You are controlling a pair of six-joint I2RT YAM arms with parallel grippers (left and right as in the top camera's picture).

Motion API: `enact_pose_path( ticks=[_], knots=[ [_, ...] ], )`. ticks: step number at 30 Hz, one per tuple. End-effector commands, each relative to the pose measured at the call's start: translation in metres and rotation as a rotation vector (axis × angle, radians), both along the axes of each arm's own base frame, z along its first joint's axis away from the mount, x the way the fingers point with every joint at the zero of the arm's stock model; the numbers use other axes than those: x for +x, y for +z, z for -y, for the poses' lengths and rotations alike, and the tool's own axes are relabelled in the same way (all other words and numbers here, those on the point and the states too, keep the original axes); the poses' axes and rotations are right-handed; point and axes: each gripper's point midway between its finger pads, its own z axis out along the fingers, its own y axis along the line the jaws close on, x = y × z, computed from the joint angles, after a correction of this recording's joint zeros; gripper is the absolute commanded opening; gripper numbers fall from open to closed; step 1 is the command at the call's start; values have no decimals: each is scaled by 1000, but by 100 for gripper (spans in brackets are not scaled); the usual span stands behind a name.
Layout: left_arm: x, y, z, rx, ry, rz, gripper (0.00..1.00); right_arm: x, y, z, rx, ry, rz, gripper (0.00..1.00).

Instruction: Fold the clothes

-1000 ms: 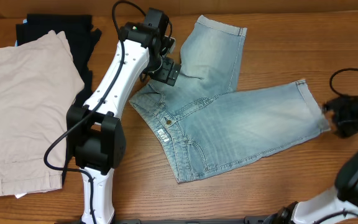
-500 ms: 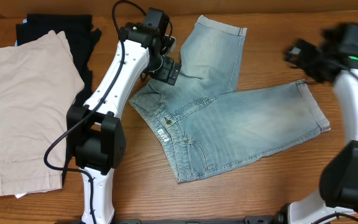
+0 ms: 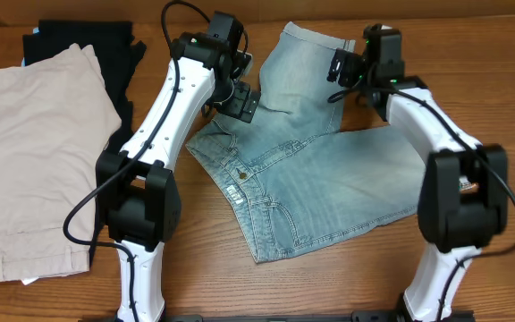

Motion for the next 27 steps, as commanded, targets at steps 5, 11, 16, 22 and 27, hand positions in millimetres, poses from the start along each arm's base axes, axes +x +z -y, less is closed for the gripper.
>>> enact_pose_path(
  ticks=[5, 11, 16, 22, 27],
  knots=[
    [-4, -2, 5, -18, 11, -16, 100, 10, -43, 0, 39, -34, -30, 89],
    [-3, -2, 5, -19, 14, -15, 100, 9, -69, -3, 49, -29, -65, 75],
    [-3, -2, 5, -19, 14, -15, 100, 6, -84, -8, 79, -23, -92, 58],
    [-4, -2, 5, -19, 14, -16, 100, 4, -89, -9, 99, -40, -109, 27],
    [-4, -2, 5, -18, 14, -17, 100, 4, -89, -2, 100, -80, -113, 7]
  ],
)
